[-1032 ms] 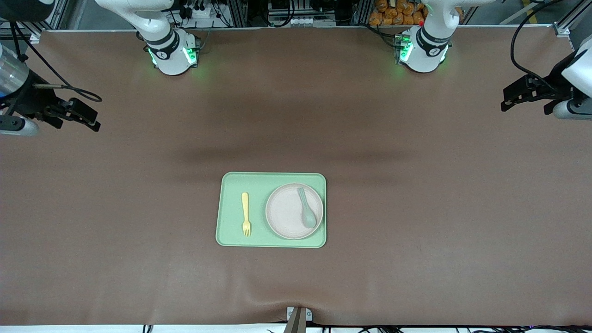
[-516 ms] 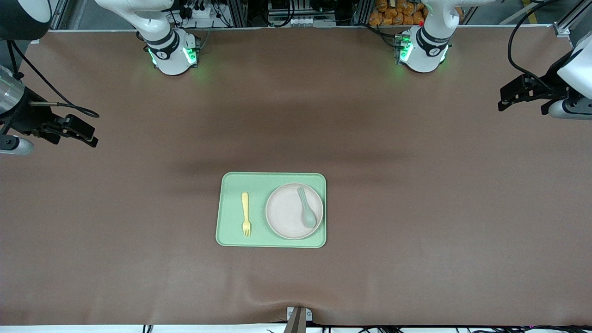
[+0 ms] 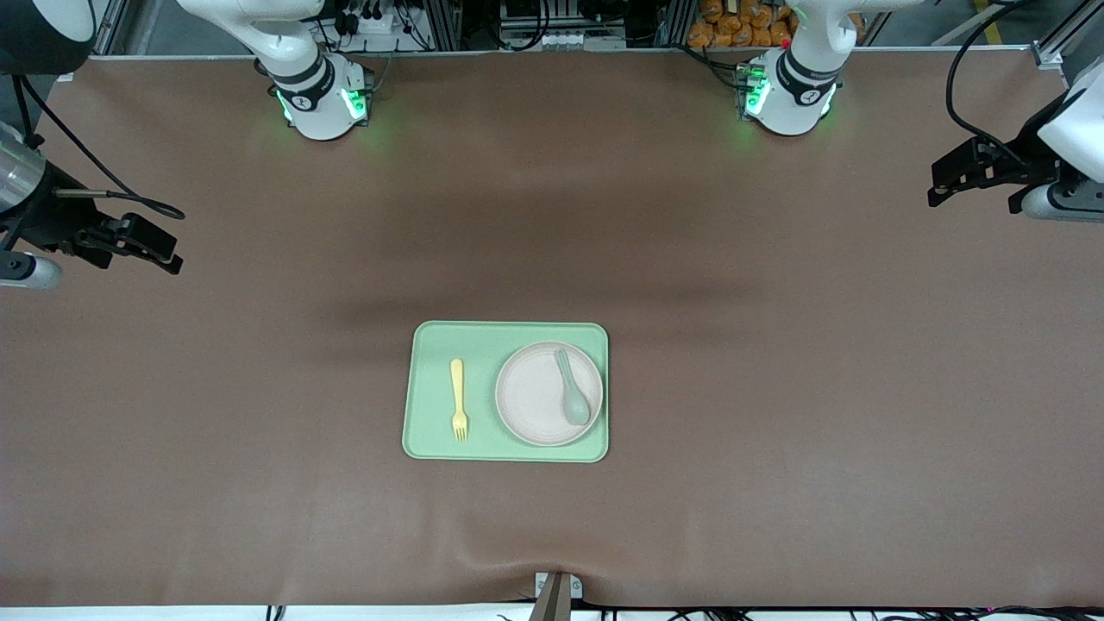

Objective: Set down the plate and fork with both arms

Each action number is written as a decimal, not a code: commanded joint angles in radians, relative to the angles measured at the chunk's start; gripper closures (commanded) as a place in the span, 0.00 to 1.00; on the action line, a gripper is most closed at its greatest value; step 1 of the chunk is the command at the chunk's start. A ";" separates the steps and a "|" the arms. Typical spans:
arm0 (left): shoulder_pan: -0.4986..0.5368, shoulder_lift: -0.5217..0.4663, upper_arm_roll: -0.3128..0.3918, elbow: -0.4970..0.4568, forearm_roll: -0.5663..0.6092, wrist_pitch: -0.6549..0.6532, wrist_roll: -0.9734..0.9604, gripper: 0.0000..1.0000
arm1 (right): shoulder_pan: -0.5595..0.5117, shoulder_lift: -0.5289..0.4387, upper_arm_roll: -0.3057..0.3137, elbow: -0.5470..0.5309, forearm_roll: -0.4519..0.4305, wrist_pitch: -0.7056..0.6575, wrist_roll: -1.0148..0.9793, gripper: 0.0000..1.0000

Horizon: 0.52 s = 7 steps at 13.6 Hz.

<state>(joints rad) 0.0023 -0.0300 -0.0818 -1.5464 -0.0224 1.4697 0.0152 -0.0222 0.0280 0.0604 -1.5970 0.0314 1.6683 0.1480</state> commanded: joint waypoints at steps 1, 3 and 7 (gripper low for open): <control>0.004 -0.010 -0.009 0.005 0.012 -0.008 -0.017 0.00 | -0.002 0.009 0.002 0.022 -0.008 -0.016 -0.007 0.00; 0.004 -0.011 -0.009 0.005 0.012 -0.008 -0.015 0.00 | -0.004 0.009 0.002 0.023 -0.008 -0.016 -0.007 0.00; 0.004 -0.011 -0.010 0.005 0.012 -0.008 -0.018 0.00 | -0.007 0.009 0.002 0.022 -0.008 -0.016 -0.007 0.00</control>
